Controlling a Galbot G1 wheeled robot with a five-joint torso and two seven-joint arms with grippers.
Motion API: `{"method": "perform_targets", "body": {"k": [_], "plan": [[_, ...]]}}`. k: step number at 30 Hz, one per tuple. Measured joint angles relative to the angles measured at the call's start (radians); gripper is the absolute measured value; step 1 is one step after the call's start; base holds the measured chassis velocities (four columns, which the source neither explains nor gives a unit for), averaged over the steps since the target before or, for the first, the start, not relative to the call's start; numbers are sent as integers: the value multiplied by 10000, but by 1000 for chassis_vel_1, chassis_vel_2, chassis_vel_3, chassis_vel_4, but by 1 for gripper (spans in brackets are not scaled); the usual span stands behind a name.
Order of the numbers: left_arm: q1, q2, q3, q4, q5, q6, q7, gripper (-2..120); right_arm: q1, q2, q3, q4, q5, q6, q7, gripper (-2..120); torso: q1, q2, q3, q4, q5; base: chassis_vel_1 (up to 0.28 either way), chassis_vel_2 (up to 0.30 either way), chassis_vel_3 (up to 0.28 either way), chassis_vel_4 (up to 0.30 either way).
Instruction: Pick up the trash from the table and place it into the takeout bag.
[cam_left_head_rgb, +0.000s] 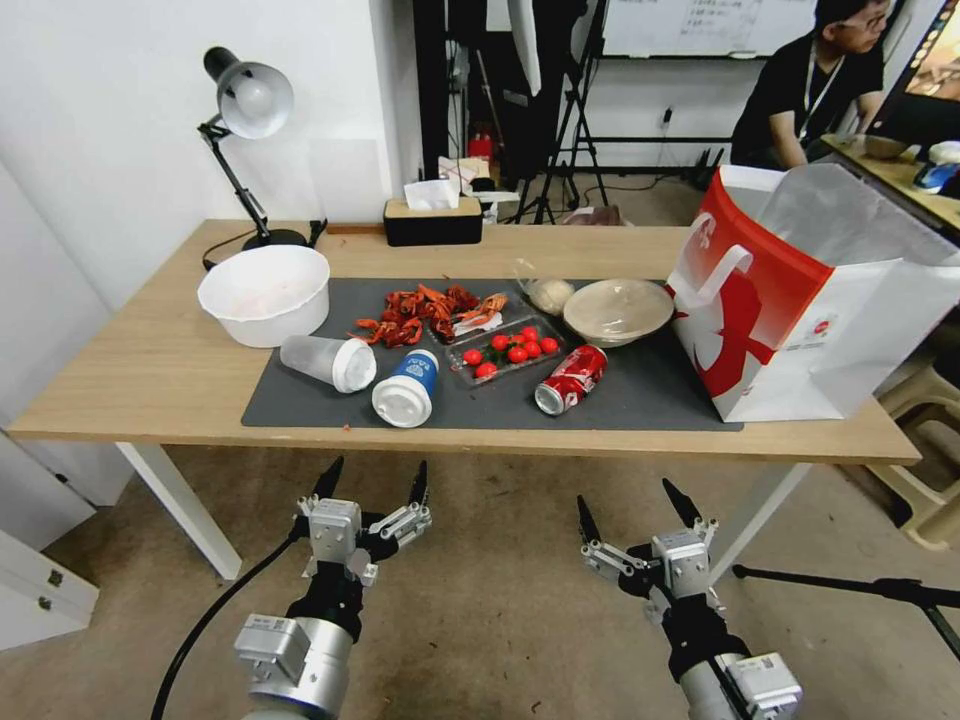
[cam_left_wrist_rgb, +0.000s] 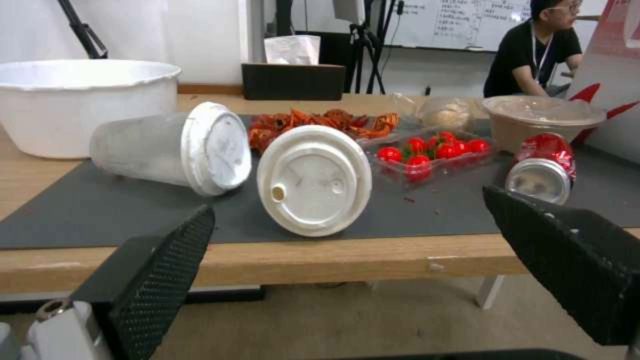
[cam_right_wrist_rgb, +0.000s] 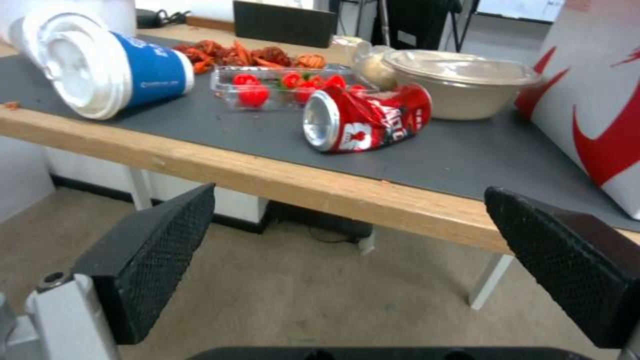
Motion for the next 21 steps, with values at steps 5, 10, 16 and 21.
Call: {"method": "perform_targets", "body": {"k": [5,10,16,21], "plan": [[7,157,32,16,-192,66,16,100,245,-167,260,-212,575,-6,360,100,-1,-1,0,0,-1,0,0,0,0],[3,154,19,62,-211,23,23,100,229,-95,284,-181,554,-41,116,100,0,-2,1,3,-2,0,0,0,0],[0,144,4,85,-213,-16,30,100,162,-11,273,-130,490,-71,-91,100,0,-1,1,-3,-1,0,0,0,0],[1,120,-70,113,-213,-96,47,100,177,32,279,-105,416,-105,-220,100,-1,-1,0,0,-2,0,0,0,0]]}}
